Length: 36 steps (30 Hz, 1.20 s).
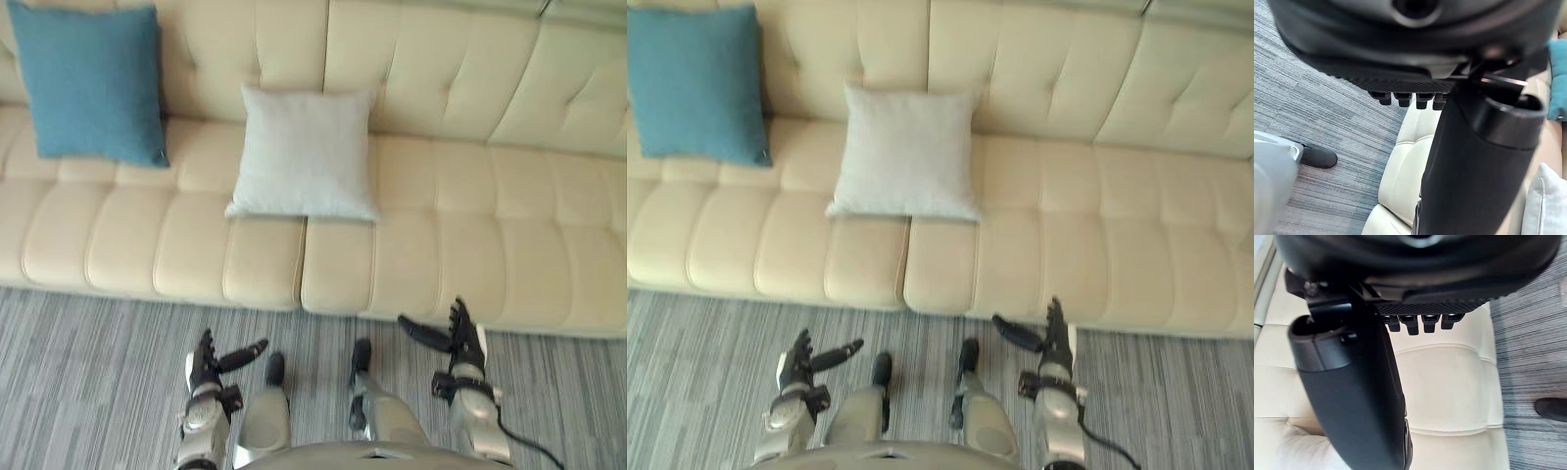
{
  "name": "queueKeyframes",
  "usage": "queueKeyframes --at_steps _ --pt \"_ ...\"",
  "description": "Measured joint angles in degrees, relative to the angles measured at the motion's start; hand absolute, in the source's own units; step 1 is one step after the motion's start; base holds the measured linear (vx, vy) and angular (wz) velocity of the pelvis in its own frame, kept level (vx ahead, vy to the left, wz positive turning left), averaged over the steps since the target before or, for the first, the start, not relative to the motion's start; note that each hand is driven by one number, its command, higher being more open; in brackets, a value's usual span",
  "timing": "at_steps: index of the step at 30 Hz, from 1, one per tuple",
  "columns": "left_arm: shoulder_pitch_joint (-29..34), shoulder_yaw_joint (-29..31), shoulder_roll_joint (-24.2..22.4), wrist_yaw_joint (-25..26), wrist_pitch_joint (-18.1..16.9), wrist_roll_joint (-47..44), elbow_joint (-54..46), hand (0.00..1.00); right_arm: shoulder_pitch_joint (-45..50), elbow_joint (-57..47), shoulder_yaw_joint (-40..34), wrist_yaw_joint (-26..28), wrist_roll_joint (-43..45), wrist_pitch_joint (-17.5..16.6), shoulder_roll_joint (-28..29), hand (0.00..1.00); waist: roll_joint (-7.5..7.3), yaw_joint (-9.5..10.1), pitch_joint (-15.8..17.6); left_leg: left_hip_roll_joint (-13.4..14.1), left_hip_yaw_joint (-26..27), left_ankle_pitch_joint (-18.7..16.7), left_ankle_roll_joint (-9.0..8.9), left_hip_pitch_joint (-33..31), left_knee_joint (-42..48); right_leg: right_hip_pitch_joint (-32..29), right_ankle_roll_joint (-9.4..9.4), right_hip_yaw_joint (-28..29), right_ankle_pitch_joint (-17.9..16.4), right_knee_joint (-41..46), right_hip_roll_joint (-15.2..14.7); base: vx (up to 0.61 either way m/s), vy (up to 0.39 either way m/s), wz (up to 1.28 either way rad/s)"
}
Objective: Pick up cushions and gather them together orderly.
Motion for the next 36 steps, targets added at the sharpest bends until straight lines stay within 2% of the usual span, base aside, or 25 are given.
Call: queueKeyframes --at_steps 4,5,11,16,19,20,21,22,23,24,25,26,28,29,30,31,32,33,35,36 --pt "4.53 -0.17 -0.72 -2.17 0.54 3.72 6.82 1.0 7.34 7.58 1.19 1.67 -3.1 -0.01 2.07 1.0 0.24 -0.09 -6.85 0.82 0.64 -2.18 -0.4 4.62 -0.34 4.48 -0.13 0.27 -2.05 -0.04 0.77 0.08 0.053 -0.13" --pt "5.33 -0.13 -0.73 -2.85 0.69 5.8 9.64 1.0 8.43 12.36 1.69 2.38 -4.21 0.06 2.18 1.0 0.15 -0.05 -9.56 1.05 1.44 -2.4 -0.14 6.18 -1.4 5.19 -0.15 0.84 -2.44 -0.04 0.79 0.05 0.037 -0.14" --pt "5.29 0.05 -2.13 -3.57 1.85 8.58 15.76 1.0 8.43 24.21 0.89 3.17 -4.65 2.03 2.43 1.0 1.07 -0.27 -12.1 1.22 2.76 -2.38 -0.11 11.66 -4.32 8.77 0.14 1.65 -3.52 -0.05 0.84 0.07 0.046 -0.13" --pt "5.36 0.34 -2.16 -3.56 2.13 8.98 16.44 1.0 8.43 26.03 -3.21 3.05 -4.58 2.32 3.24 1.0 0.77 -0.26 -12.99 1.21 5.27 -2.63 0.21 14.59 -5.04 9.98 0.57 4.0 -3.4 -0.01 0.95 0.08 0.061 -0.25" --pt "5.1 0.22 -2.09 -3.37 2.13 9.18 16.49 1.0 7.88 26.14 -3.28 2.97 -4.58 2.37 3.32 1.0 -0.08 -0.05 -13.11 1.7 7.89 -4.37 0.35 14.93 -3.04 9.88 0.89 6.27 -3.18 0.27 1.17 0.05 0.061 -0.39" --pt "4.61 0.18 -1.91 -3.13 2.17 9.2 16.42 1.0 7.01 26.54 -2.99 2.88 -4.58 2.44 3.47 1.0 -0.45 -0.07 -12.92 2.35 9.21 -5.49 0.52 13.44 -0.06 8.28 1.57 6.24 -2.71 2.03 1.47 -0.01 0.06 -0.49" --pt "3.95 0.2 -1.81 -3.05 2.24 9.2 16.28 1.0 6.55 26.71 -2.84 2.84 -4.58 2.44 3.54 1.0 -0.61 -0.02 -12.85 2.88 10.25 -5.74 0.81 12.5 1.24 7.34 3.61 6.15 -1.25 2.11 1.81 -0.1 0.03 -0.56" --pt "3.19 0.46 -1.98 -2.94 2.19 9.24 16.0 1.0 4.69 26.97 -2.83 2.81 -4.57 2.7 3.63 1.0 0.61 0.6 -12.3 5.44 12.17 -5.71 1.26 11.22 2.14 5.25 5.14 4.14 -1.68 6.0 2.95 -0.13 -0.001 -0.41" --pt "2.63 0.59 -2.06 -2.86 2.21 9.23 16.03 1.0 4.13 26.95 -2.82 2.8 -4.56 2.99 3.8 1.0 0.77 0.55 -12.0 6.09 12.3 -5.68 1.23 11.13 2.28 3.11 2.41 1.73 -6.48 13.62 2.41 -0.12 -0.006 -0.24" --pt "2.3 0.39 -1.57 -2.75 2.23 9.2 15.79 1.0 4.36 26.96 -2.8 2.75 -4.57 3.21 4.4 1.0 0.5 0.56 -11.97 6.54 12.22 -5.62 1.12 10.9 3.5 0.66 0.71 -1.96 -14.79 30.77 -0.73 -0.04 -0.005 0.02" --pt "2.34 0.4 -1.31 -2.62 2.23 9.2 15.59 1.0 4.57 26.96 -2.78 2.75 -4.57 3.21 4.75 1.0 -0.11 0.52 -12.19 6.5 12.25 -5.64 1.13 10.83 4.27 0.77 1.78 -2.41 -16.72 35.26 -2.16 0.0 -0.144 0.21" --pt "1.72 0.57 -0.33 -2.38 2.23 9.2 15.02 1.0 4.33 27.13 -2.76 2.73 -4.58 3.21 5.83 1.0 -2.77 0.53 -12.58 6.03 12.63 -5.88 1.01 8.75 7.41 0.33 4.21 -2.43 -18.56 39.9 -4.31 -0.02 -0.171 0.21" --pt "0.51 1.26 -0.65 -2.38 2.29 9.17 14.72 1.0 2.94 27.29 -2.78 2.64 -4.58 3.2 5.84 1.0 -2.79 1.13 -12.25 6.72 13.9 -5.87 0.88 6.88 8.63 0.79 5.1 -4.09 -18.02 36.48 -2.98 -0.1 -0.106 -0.07" --pt "0.86 1.28 -2.01 -2.55 2.04 9.18 14.56 1.0 1.95 27.51 -2.8 2.25 -4.62 3.14 5.29 1.0 -1.84 3.2 -12.71 7.19 16.06 -4.14 1.17 7.15 4.14 3.97 5.97 -3.87 -20.49 31.7 -0.6 -0.09 -0.083 -0.33" --pt "0.25 0.73 -2.27 -2.5 2.15 9.1 14.09 1.0 0.24 28.42 -2.54 1.94 -4.6 3.4 5.74 1.0 -4.13 3.59 -12.12 5.57 16.94 -2.69 0.7 6.23 4.84 5.73 4.54 -3.9 -25.7 34.73 -2.92 -0.04 -0.118 -0.27" --pt "-0.12 0.89 -2.15 -2.44 2.45 9.02 13.88 1.0 -0.34 28.61 -2.27 1.85 -4.6 3.44 5.75 1.0 -4.9 3.55 -11.89 5.45 16.98 -2.67 0.67 5.7 5.45 7.41 3.82 -3.88 -26.77 31.26 -2.41 -0.07 -0.197 -0.13" --pt "-0.82 0.73 -1.92 -2.26 2.74 9.04 13.87 1.0 -1.92 28.47 -1.54 1.78 -4.6 3.48 5.33 1.0 -4.01 4.08 -10.95 5.92 17.09 -2.6 0.48 4.46 6.69 9.06 2.9 -4.51 -27.03 26.09 -1.09 -0.16 -0.182 -0.16" --pt "-1.01 -0.02 -2.58 -2.15 2.93 9.05 13.9 1.0 -3.43 27.82 -0.42 1.37 -4.59 3.17 4.53 1.0 -1.49 4.04 -9.59 7.68 16.71 -2.14 -0.26 3.48 7.65 11.36 -0.48 -4.78 -24.73 19.98 1.51 -0.19 -0.159 -0.16" --pt "-1.23 -1.33 -3.62 -1.99 2.96 9.07 13.89 1.0 -3.31 27.86 -0.4 1.11 -4.58 3.06 4.09 1.0 0.7 4.07 -9.02 8.85 15.7 -1.14 -0.85 3.3 7.27 13.19 -1.03 -5.58 -22.4 16.39 3.3 -0.19 -0.083 0.09" --pt "-0.84 -1.66 -4.21 -2.06 2.96 9.11 13.88 1.0 -2.75 27.85 -0.42 0.94 -4.59 3.07 4.09 1.0 1.32 4.15 -8.85 9.0 15.16 -0.26 -1.2 3.64 6.62 13.97 -1.34 -6.45 -21.86 15.52 3.69 -0.2 -0.047 0.32"
